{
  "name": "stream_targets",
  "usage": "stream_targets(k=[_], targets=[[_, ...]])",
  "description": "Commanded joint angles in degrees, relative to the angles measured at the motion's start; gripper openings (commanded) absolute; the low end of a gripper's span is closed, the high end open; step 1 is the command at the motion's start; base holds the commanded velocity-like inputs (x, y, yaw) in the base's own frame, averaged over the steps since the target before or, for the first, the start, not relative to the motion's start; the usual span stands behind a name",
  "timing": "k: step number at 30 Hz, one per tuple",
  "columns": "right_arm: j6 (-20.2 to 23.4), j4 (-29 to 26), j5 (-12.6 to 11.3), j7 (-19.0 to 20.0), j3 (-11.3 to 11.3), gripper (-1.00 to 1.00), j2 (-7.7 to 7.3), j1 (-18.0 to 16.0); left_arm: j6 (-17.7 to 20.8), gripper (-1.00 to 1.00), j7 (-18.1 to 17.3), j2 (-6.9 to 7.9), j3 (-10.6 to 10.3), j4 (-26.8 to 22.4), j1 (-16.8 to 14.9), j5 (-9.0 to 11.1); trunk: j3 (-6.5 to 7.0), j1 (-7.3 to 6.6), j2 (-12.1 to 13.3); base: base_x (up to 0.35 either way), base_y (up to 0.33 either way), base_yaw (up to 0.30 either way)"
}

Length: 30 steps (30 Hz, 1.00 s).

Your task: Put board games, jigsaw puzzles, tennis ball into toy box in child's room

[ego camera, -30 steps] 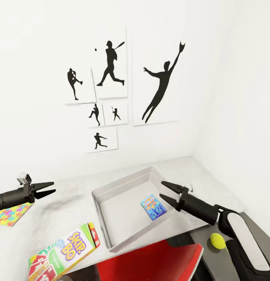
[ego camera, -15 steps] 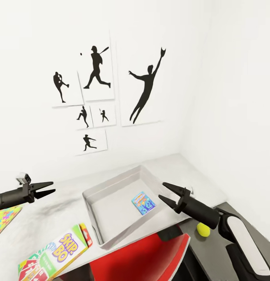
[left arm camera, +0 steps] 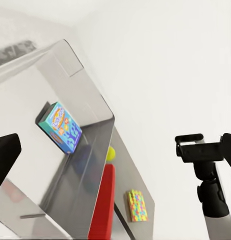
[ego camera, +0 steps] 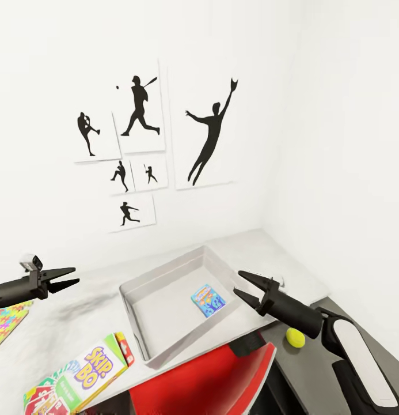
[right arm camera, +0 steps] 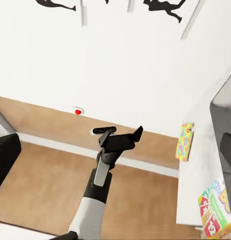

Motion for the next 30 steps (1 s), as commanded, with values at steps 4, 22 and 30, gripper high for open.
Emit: stream_targets(k=[4,22,30], targets=[[0.21,0.01,5.89,0.62,-0.19,1.0,0.26,-0.05,0.57,1.0,-0.09,0.04,-0.02,-0.01,-0.05,0.16,-0.04,0.01,-0.13,-0.227,0.0,-0.002],[0.21,0.11,10.26,0.86,-0.68,1.0,0.43,-0.06,0.58,1.0,-0.1,0.39,-0.02,0.01,-0.03,0.16,0.0,0.01,-0.13,-0.034,0.0,0.0],[0.21,0.11,10.36,0.86,-0.62,1.0,0.46,-0.06,0.6,1.0,-0.1,0.47,-0.02,0.0,-0.01,0.16,0.0,0.01,-0.13,-0.054,0.0,0.0]])
